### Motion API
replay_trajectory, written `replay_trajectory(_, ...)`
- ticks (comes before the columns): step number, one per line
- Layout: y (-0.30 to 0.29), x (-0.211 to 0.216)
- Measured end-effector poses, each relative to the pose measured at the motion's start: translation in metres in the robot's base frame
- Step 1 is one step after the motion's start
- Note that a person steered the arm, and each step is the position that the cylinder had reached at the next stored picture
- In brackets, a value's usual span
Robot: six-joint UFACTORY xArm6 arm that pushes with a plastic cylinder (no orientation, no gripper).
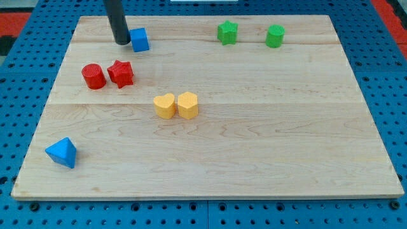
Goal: Place the blue cube diagonally bottom left of the yellow heart
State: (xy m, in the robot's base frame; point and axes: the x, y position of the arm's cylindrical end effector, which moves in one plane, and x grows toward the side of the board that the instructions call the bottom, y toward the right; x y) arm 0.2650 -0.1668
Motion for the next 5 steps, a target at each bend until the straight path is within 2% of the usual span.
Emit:
replay_trajectory(1,0.003,-0.031)
replay_trajectory(2,0.022,-0.030)
replay_trajectory(3,0.043,0.020)
replay_trajectory(4,0.054,0.049)
replay_trajectory(5,0.090,0.044)
